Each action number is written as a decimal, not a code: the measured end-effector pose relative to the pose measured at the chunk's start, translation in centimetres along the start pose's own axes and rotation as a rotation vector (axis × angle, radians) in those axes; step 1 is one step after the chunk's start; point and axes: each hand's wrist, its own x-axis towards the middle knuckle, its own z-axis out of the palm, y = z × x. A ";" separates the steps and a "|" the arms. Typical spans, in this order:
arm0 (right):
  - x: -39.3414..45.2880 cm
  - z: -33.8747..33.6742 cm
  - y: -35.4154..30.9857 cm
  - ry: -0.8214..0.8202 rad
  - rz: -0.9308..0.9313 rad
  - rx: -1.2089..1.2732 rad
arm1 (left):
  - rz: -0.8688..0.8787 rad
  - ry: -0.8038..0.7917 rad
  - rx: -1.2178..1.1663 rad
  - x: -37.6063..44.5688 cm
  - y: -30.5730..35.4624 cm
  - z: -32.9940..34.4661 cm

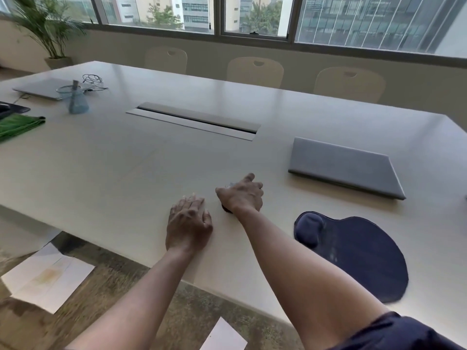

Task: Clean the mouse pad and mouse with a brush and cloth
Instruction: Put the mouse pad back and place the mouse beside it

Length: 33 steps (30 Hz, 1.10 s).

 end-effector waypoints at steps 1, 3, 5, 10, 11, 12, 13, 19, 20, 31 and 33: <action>0.1 -0.4 0.3 0.012 -0.005 0.006 | -0.002 0.003 0.002 0.0 0.1 -0.1; 0.3 -1.4 1.0 0.044 -0.018 0.020 | -0.009 0.019 0.011 0.3 0.4 -0.3; 0.6 -2.6 2.0 0.077 -0.017 0.026 | -0.007 0.019 0.027 0.5 0.9 -0.3; 0.8 -5.9 5.3 0.162 0.026 0.047 | 0.075 -0.042 0.012 0.9 3.9 0.6; 0.8 -6.6 6.2 0.182 0.044 0.052 | 0.095 -0.059 -0.014 0.9 4.9 1.0; 0.7 -7.0 6.8 0.191 0.057 0.055 | 0.110 -0.073 -0.035 0.8 5.6 1.3; 0.6 -7.5 7.6 0.201 0.072 0.056 | 0.128 -0.086 -0.054 0.7 6.4 1.6; 0.1 -10.6 13.2 0.283 0.177 0.040 | 0.270 -0.190 -0.144 -0.5 11.7 3.6; 0.0 -11.1 14.1 0.295 0.196 0.039 | 0.301 -0.205 -0.151 -0.6 12.4 4.0; -1.7 -13.6 20.9 0.343 0.326 0.003 | 0.384 -0.272 -0.136 -0.9 15.7 7.1; -2.2 -13.7 21.5 0.341 0.327 -0.006 | 0.398 -0.267 -0.103 -1.0 15.5 7.5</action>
